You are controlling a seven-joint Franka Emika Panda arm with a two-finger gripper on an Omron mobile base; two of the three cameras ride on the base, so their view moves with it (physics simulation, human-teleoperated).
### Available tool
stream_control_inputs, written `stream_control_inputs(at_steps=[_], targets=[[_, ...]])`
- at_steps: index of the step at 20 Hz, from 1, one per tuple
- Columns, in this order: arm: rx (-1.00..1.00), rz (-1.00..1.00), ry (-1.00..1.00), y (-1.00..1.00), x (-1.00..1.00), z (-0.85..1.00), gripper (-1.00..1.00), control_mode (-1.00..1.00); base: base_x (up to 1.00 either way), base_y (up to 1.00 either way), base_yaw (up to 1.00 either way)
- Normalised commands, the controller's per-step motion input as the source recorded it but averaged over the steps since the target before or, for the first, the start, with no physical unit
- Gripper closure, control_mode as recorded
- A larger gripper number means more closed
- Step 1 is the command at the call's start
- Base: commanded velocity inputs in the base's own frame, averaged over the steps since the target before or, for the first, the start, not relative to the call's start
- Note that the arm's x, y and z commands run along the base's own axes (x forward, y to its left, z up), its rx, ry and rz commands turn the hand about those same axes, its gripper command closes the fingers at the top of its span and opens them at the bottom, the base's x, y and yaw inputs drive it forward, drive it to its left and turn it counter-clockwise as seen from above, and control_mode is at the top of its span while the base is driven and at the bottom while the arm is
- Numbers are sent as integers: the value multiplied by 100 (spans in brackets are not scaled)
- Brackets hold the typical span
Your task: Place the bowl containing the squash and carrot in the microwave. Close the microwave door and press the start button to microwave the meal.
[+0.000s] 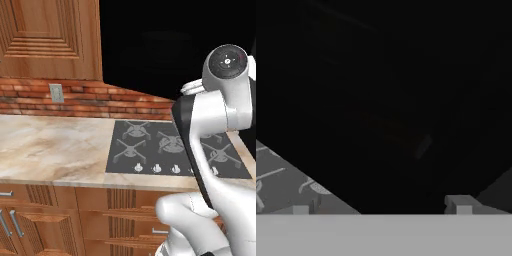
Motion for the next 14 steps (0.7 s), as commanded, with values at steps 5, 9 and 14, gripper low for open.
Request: stream_control_inputs(at_steps=[5,9,14], targets=[[-17,1,-29,-1,79,-30,-100,-100,0,0,0],[-18,-9,-6,0,92,-3,-100,-100,0,0,0],[-9,-16,13,-8,100,3,-100,-100,0,0,0]])
